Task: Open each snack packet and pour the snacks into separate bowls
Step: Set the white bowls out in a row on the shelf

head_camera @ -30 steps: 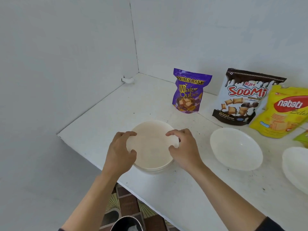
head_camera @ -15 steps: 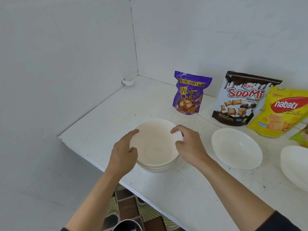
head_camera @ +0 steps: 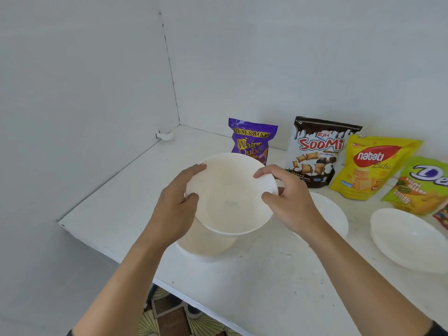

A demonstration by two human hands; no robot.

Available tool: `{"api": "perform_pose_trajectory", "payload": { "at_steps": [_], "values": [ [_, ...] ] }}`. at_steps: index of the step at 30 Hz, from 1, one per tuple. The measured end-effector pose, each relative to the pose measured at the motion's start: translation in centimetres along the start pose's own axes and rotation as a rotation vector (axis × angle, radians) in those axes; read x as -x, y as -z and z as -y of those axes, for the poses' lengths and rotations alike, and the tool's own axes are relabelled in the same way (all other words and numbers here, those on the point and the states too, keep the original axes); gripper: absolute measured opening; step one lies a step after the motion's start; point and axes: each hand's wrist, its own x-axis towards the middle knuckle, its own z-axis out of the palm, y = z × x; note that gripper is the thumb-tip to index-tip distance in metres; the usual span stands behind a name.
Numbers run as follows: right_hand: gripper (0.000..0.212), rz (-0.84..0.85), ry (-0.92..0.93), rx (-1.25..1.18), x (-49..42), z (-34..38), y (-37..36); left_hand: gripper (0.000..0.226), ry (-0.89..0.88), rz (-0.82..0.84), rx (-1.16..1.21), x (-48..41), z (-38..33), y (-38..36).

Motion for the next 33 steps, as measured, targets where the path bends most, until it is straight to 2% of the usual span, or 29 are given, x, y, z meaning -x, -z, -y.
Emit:
{"api": "perform_pose_trajectory", "payload": {
  "at_steps": [9,15,25,29,33],
  "values": [
    [0.043,-0.173,-0.068,0.064,5.0,-4.1,6.6,0.066,-0.04,0.18,0.071,1.1,-1.5,-7.5],
    [0.058,0.071,-0.169,0.227,8.9,-7.4,8.6,0.066,0.019,0.282,0.027,3.8,-1.2,-11.5],
    [0.051,0.101,-0.294,0.204,12.6,-11.3,7.4,0.067,0.238,0.342,0.075,7.8,2.0,-14.2],
    [0.049,0.039,-0.344,0.203,13.7,-12.6,6.8,0.064,0.21,0.363,0.044,8.4,2.5,-15.1],
    [0.056,0.037,-0.389,0.156,14.2,-13.1,7.4,0.058,0.165,0.367,0.019,8.4,2.0,-16.1]
  ]
}}
